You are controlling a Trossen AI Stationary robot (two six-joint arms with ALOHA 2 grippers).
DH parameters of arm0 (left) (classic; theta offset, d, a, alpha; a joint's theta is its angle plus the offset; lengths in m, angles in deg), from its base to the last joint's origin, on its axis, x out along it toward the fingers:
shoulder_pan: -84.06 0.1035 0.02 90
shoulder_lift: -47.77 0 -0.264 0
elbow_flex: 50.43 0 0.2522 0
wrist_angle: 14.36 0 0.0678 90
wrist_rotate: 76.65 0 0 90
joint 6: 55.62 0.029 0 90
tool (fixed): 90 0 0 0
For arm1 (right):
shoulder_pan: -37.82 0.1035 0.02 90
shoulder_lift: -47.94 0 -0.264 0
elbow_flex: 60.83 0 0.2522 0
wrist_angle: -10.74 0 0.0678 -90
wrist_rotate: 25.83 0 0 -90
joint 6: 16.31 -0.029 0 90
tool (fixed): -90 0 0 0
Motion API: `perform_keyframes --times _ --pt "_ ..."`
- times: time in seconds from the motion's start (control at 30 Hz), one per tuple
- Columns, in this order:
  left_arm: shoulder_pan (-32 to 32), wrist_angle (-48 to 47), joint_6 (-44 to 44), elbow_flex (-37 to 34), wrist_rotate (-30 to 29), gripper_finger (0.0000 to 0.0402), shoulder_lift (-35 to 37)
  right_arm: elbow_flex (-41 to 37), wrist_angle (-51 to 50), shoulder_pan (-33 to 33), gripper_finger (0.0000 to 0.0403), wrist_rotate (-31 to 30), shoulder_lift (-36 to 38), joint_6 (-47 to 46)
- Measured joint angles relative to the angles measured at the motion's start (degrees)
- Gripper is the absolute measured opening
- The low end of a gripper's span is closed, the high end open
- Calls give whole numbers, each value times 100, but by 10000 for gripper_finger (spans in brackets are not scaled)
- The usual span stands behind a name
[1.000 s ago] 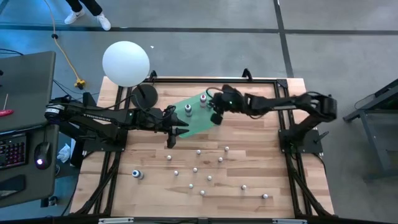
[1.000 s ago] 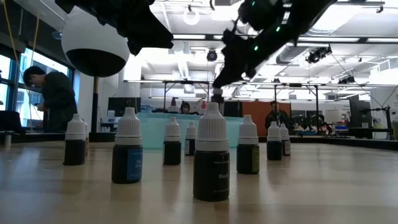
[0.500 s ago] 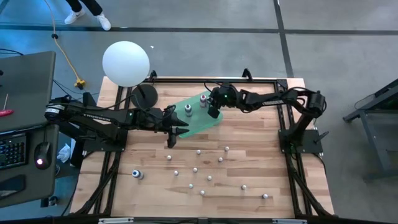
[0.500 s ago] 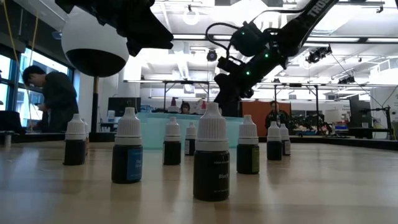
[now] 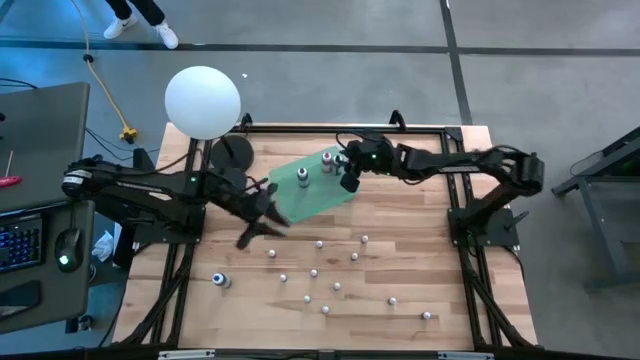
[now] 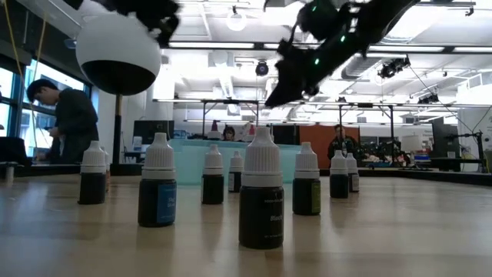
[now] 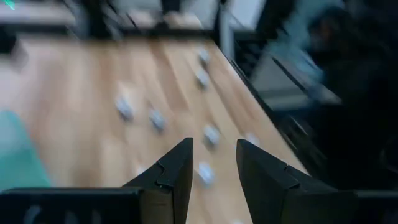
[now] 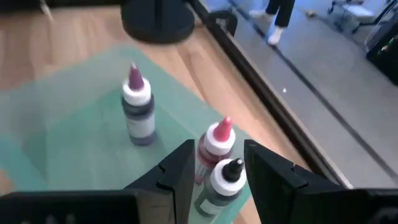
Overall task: Pick & Place food coloring
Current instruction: Put the large blue bottle into the blue bin
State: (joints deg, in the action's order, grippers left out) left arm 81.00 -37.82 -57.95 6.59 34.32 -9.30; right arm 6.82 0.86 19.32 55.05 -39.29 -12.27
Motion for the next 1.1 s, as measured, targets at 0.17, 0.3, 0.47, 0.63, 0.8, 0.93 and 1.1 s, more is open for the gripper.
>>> perform_keyframes --times 0.17,0.3,0.47,0.63,0.8,0.93,1.1 --pt "-348 -1681 -585 -2 427 122 419 0 -400 247 130 73 600 -47" --pt "-919 -2154 -1060 0 164 122 496 0 -520 474 130 95 776 -54" --pt "-1642 -2413 -1704 0 45 122 450 0 -622 719 130 96 779 -56" --pt "-2446 -3248 -2886 2 -474 122 430 0 -741 913 130 97 760 -58" --pt "-3195 -4028 -3934 -2 -1337 122 344 0 -786 972 130 25 757 -118" --pt "-3737 -3835 -4463 0 -1361 122 123 0 -813 955 130 -135 757 -253" --pt "-4226 -3851 -5224 1 -1288 122 -226 0 -827 951 130 -165 757 -253"
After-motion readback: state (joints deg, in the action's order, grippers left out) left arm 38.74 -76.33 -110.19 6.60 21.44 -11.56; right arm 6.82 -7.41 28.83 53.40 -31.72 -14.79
